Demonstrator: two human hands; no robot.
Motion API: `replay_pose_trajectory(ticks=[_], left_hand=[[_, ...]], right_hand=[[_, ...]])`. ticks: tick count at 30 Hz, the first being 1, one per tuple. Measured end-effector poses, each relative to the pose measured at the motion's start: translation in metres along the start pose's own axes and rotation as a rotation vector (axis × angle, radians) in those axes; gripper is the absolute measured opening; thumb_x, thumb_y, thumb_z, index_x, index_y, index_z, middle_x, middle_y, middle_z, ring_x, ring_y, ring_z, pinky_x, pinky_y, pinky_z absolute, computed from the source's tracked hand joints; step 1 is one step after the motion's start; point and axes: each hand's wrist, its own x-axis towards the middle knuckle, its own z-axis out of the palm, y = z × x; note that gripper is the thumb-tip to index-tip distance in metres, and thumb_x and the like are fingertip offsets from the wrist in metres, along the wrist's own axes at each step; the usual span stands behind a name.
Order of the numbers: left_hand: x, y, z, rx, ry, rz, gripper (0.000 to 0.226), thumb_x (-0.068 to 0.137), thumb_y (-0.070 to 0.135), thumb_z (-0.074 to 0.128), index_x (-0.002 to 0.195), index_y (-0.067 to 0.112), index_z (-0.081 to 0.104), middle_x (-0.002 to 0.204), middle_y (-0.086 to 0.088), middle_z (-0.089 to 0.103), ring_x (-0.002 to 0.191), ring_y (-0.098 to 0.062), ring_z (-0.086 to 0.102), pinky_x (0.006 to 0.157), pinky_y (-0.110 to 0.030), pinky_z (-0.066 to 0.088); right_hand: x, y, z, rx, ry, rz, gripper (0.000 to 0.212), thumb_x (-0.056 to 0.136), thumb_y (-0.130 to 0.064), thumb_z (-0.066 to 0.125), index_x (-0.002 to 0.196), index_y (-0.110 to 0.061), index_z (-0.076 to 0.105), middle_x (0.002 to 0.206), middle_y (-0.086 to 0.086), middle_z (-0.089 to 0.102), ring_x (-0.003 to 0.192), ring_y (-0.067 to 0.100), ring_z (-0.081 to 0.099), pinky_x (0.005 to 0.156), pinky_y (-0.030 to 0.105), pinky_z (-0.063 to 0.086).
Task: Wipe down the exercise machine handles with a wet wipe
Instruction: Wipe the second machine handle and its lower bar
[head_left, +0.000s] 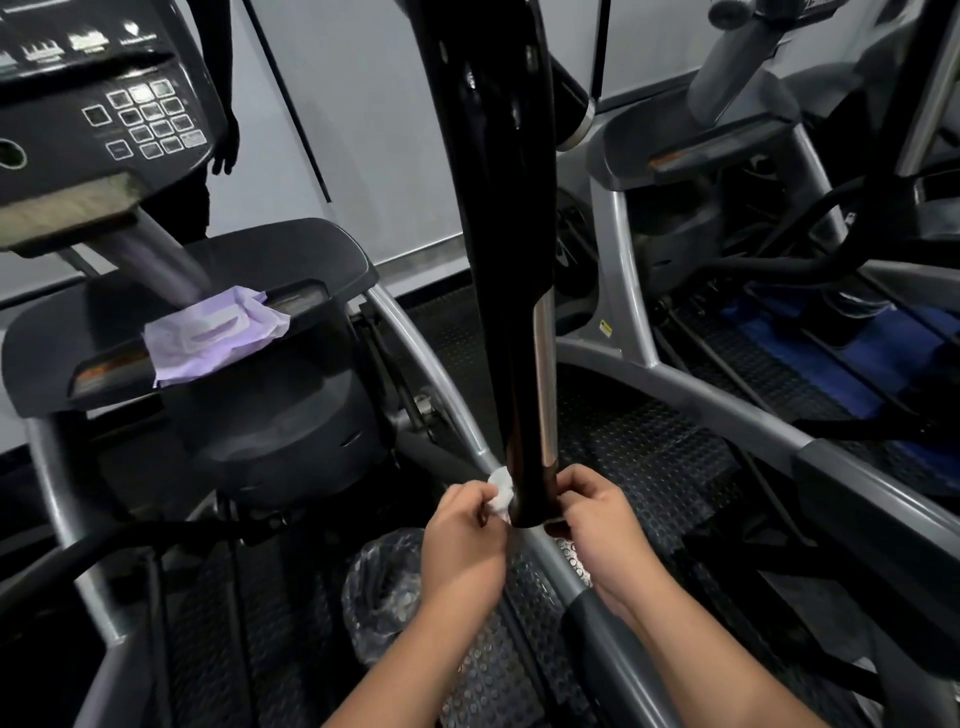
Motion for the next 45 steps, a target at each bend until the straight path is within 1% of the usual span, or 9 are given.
replay_pose_trajectory(ticks=[4,7,17,22,26,30,34,39,45], left_hand=[[-0.004,0.009,-0.006,-0.083,0.002,0.079,0.030,0.079,-0.005,0.066,0.076,0.026,0.067,0.084,0.005,0.061,0.077,-0.006,0.059,0.065,-0.018,0.045],[0.000,-0.003,-0.003,0.044,-0.018,0.076,0.024,0.078,-0.004,0.065,0.079,0.021,0.066,0.085,0.006,0.057,0.076,-0.008,0.056,0.064,-0.015,0.041],[0.010,-0.008,-0.004,0.131,-0.049,0.085,0.027,0.079,-0.003,0.061,0.080,0.024,0.068,0.083,0.006,0.057,0.077,-0.009,0.056,0.064,-0.014,0.040],[0.018,-0.007,-0.006,0.167,-0.062,0.103,0.027,0.082,0.001,0.063,0.075,0.027,0.066,0.082,0.006,0.055,0.073,-0.007,0.053,0.060,-0.012,0.037],[0.012,-0.004,-0.003,0.106,-0.047,0.116,0.025,0.087,0.009,0.065,0.072,0.028,0.060,0.084,0.008,0.057,0.077,-0.003,0.056,0.060,-0.012,0.038],[0.019,-0.016,-0.003,0.144,-0.038,0.057,0.016,0.083,0.007,0.060,0.074,0.018,0.052,0.077,0.004,0.055,0.074,-0.017,0.054,0.064,-0.025,0.040],[0.018,-0.004,-0.002,0.165,-0.026,0.219,0.017,0.092,0.023,0.062,0.078,0.019,0.054,0.085,0.007,0.050,0.072,-0.006,0.054,0.065,-0.020,0.041],[0.030,-0.018,-0.003,0.176,-0.083,0.177,0.010,0.083,0.006,0.057,0.078,0.015,0.055,0.080,0.006,0.046,0.072,-0.009,0.049,0.063,-0.023,0.035],[0.050,-0.027,-0.014,0.184,-0.210,0.196,0.013,0.083,0.012,0.059,0.073,0.021,0.057,0.077,0.007,0.049,0.066,-0.001,0.049,0.062,-0.020,0.036]], right_hand=[[0.008,-0.003,-0.001,-0.004,0.003,-0.003,0.032,0.083,0.011,0.047,0.068,-0.011,0.065,0.077,0.019,0.067,0.077,0.026,0.058,0.075,0.040,0.045],[0.013,-0.013,0.003,0.055,-0.033,-0.023,0.011,0.073,0.001,0.054,0.076,0.004,0.064,0.078,0.024,0.061,0.077,0.031,0.055,0.075,0.044,0.043],[0.028,-0.021,0.004,-0.042,-0.183,-0.003,0.048,0.065,-0.019,0.073,0.094,0.017,0.061,0.090,0.041,0.064,0.079,0.029,0.059,0.074,0.042,0.046],[0.023,-0.015,-0.001,-0.017,-0.123,-0.017,0.014,0.085,0.007,0.058,0.093,0.018,0.062,0.086,0.037,0.064,0.080,0.031,0.061,0.079,0.047,0.052],[0.019,-0.005,-0.001,-0.063,-0.078,-0.044,0.024,0.086,0.011,0.046,0.091,0.007,0.069,0.098,0.039,0.064,0.084,0.031,0.062,0.092,0.062,0.050],[0.016,-0.005,0.000,-0.059,-0.058,-0.061,0.026,0.088,0.010,0.045,0.092,0.005,0.070,0.099,0.034,0.067,0.088,0.030,0.063,0.097,0.060,0.048],[0.010,-0.004,0.002,-0.036,-0.014,-0.111,0.029,0.088,0.014,0.045,0.090,0.004,0.072,0.093,0.028,0.071,0.090,0.037,0.070,0.091,0.055,0.053],[-0.020,0.009,0.006,-0.412,0.312,-0.483,0.012,0.084,-0.015,0.055,0.084,-0.025,0.060,0.086,-0.009,0.062,0.080,0.006,0.059,0.072,0.034,0.048],[-0.053,-0.001,0.009,-0.787,0.054,-1.065,0.010,0.087,-0.013,0.057,0.090,-0.009,0.066,0.086,0.000,0.059,0.070,0.017,0.057,0.060,0.031,0.049]])
